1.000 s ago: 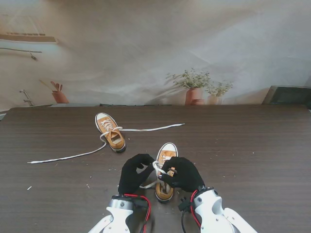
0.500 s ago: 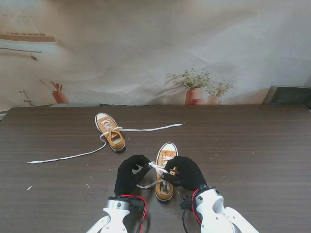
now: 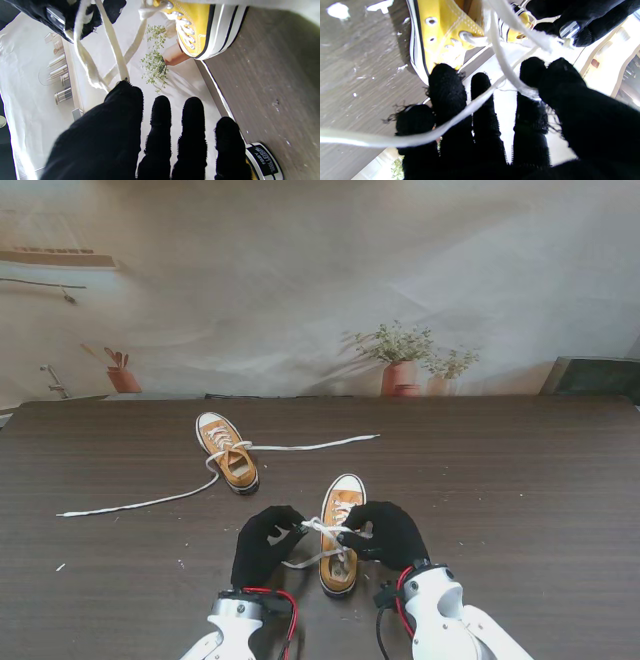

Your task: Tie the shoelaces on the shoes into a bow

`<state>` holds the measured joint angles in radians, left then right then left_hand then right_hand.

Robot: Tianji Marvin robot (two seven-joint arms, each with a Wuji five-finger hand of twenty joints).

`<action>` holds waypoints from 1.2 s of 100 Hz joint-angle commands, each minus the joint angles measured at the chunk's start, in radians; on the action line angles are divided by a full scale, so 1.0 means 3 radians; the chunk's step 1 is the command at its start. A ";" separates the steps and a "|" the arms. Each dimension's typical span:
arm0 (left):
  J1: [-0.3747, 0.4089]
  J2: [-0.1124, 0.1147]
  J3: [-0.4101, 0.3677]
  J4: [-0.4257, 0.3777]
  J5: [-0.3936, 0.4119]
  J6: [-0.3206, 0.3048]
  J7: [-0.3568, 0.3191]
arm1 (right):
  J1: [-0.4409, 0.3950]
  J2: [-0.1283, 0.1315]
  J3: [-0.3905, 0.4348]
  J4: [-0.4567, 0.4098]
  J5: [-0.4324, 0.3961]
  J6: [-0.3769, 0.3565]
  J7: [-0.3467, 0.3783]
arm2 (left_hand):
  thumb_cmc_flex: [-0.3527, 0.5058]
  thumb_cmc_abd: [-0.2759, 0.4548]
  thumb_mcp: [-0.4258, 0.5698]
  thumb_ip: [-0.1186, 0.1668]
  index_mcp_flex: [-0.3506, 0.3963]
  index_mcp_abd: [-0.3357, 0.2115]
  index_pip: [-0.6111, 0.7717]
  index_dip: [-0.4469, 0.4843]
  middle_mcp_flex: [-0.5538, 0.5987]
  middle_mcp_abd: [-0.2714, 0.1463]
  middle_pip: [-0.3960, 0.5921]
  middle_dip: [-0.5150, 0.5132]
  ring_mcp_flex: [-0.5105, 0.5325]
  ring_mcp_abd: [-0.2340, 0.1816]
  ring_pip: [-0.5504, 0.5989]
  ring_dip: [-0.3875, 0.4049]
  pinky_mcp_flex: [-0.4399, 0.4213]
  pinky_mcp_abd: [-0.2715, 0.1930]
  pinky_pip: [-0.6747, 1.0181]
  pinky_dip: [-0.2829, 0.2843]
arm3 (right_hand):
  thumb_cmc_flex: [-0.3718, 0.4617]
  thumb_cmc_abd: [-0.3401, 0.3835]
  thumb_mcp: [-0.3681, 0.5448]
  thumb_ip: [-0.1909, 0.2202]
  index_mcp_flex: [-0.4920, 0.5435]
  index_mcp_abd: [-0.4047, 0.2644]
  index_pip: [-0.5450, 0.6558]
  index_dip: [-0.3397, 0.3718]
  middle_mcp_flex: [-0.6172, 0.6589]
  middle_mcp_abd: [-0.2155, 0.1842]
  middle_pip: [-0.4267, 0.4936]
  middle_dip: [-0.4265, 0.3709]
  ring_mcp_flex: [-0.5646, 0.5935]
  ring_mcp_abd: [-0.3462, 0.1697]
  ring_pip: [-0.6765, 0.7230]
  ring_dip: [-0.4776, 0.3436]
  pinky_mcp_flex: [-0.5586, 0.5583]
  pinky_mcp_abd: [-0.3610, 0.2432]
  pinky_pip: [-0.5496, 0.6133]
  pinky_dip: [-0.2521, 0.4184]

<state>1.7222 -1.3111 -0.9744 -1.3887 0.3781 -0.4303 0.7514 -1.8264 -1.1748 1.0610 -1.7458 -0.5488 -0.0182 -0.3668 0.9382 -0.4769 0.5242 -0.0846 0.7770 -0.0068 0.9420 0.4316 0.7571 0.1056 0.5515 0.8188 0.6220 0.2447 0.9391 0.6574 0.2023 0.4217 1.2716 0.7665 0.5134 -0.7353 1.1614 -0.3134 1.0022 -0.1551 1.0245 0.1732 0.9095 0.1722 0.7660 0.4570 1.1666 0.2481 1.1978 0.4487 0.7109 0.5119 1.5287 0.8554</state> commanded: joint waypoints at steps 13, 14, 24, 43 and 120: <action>-0.0001 0.0011 -0.0016 -0.0045 0.0010 0.0088 -0.0051 | 0.0039 -0.0024 0.0002 0.0064 0.0003 0.0062 -0.0035 | 0.0078 0.0010 -0.0028 0.0057 0.0087 -0.0155 0.0075 -0.0006 0.0012 -0.0119 -0.0053 0.0094 0.0017 -0.0077 0.0061 0.0009 0.0018 -0.0071 0.0053 0.0050 | -0.0171 0.0206 -0.0091 -0.0021 -0.0063 -0.0365 -0.0058 -0.0082 -0.0014 -0.0027 -0.0019 -0.0047 0.0002 0.0088 0.0002 0.0022 -0.0047 0.0095 0.0000 0.0077; -0.0003 0.0011 -0.0017 -0.0044 0.0009 0.0092 -0.0051 | 0.0042 -0.0026 0.0002 0.0070 0.0003 0.0062 -0.0044 | 0.0080 0.0011 -0.0028 0.0057 0.0087 -0.0156 0.0075 -0.0006 0.0012 -0.0118 -0.0053 0.0094 0.0016 -0.0077 0.0061 0.0009 0.0017 -0.0071 0.0053 0.0050 | -0.0172 0.0210 -0.0091 -0.0021 -0.0065 -0.0371 -0.0058 -0.0082 -0.0015 -0.0030 -0.0018 -0.0047 0.0001 0.0087 0.0002 0.0022 -0.0047 0.0095 0.0000 0.0078; -0.0028 0.0016 -0.0022 -0.0040 0.0009 0.0146 -0.0064 | 0.0074 -0.0049 0.0001 0.0136 -0.0014 0.0063 -0.0162 | 0.0088 0.0016 -0.0037 0.0057 0.0079 -0.0148 0.0072 -0.0005 0.0004 -0.0117 -0.0056 0.0095 0.0012 -0.0071 0.0061 0.0009 0.0019 -0.0070 0.0054 0.0050 | -0.0200 0.0241 -0.0094 -0.0021 -0.0081 -0.0375 -0.0068 -0.0087 0.0008 -0.0029 -0.0001 -0.0048 0.0010 0.0141 0.0007 0.0024 -0.0046 0.0140 0.0001 0.0090; -0.0072 0.0016 -0.0011 -0.0027 -0.0018 0.0220 -0.0097 | 0.0104 -0.0073 0.0038 0.0233 -0.0109 0.0125 -0.0335 | 0.0103 0.0027 -0.0057 0.0058 0.0078 -0.0153 0.0066 -0.0008 -0.0003 -0.0121 -0.0062 0.0096 0.0002 -0.0063 0.0058 0.0009 0.0012 -0.0068 0.0051 0.0050 | -0.0193 0.0207 -0.0050 -0.0033 -0.0090 -0.0320 -0.0091 -0.0209 0.0044 -0.0023 -0.0022 -0.0078 0.0025 0.0221 0.0008 0.0018 -0.0040 0.0257 -0.0011 0.0131; -0.0045 0.0044 -0.0146 0.0062 -0.0046 0.0231 -0.0163 | -0.0116 -0.0084 0.0157 0.0261 -0.0491 0.0835 -0.0619 | 0.0140 0.0025 -0.0080 0.0082 0.0077 -0.0147 0.0053 -0.0022 -0.0015 -0.0123 -0.0089 0.0098 -0.0014 -0.0037 0.0052 0.0009 -0.0002 -0.0057 0.0041 0.0050 | -0.0022 -0.0321 0.0456 0.0123 0.0301 0.0322 0.0239 -0.0125 0.0048 0.0008 0.0029 -0.0119 0.0099 0.0132 0.0046 0.0011 0.0103 0.0181 0.0059 0.0113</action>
<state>1.7038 -1.3022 -1.0133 -1.3711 0.3674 -0.3641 0.7172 -1.8507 -1.1986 1.1045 -1.6753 -0.6964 0.2307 -0.5480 0.9404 -0.4750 0.5224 -0.0846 0.7771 -0.0071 0.9420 0.4316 0.7571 0.1053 0.5389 0.8259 0.6220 0.2447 0.9392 0.6574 0.2025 0.4217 1.2717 0.7666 0.4792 -0.8093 1.2395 -0.3070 1.0634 -0.0714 1.0695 0.1230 0.9096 0.1727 0.7658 0.4350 1.1673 0.2880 1.1978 0.4487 0.7342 0.5597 1.5283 0.8879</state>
